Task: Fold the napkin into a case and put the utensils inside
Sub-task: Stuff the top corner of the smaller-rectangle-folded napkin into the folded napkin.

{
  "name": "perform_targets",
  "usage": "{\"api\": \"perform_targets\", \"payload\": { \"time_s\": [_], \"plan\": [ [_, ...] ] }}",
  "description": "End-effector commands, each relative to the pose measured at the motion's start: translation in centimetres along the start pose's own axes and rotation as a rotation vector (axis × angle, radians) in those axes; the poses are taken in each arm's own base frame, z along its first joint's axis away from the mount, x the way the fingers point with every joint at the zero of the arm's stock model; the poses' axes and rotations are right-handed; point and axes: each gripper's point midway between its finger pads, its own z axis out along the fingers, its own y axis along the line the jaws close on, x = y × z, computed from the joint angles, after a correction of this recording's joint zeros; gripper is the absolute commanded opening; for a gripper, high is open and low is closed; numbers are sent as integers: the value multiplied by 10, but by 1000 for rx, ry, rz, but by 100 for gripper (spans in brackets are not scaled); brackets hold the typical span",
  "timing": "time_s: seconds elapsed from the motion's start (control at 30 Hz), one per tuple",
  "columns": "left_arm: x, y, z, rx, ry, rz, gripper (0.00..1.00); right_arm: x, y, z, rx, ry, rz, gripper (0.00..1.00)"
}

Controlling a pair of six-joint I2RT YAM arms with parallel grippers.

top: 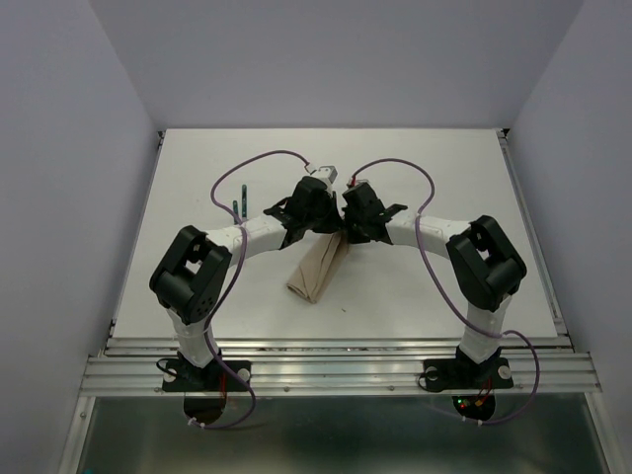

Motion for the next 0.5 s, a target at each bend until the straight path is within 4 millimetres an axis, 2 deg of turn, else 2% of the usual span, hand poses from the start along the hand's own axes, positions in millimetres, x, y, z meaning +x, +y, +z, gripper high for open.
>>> {"api": "perform_targets", "payload": {
  "time_s": [0.0, 0.2, 0.47],
  "plan": [
    [-13, -11, -7, 36, -35, 0, 0, -31, 8, -10, 7, -112, 45, 1],
    [7, -5, 0, 37, 31, 1, 0, -30, 1, -14, 33, -138, 99, 1],
    [26, 5, 16, 9, 106, 6, 0, -36, 8, -22, -10, -166, 138, 1]
  ]
}}
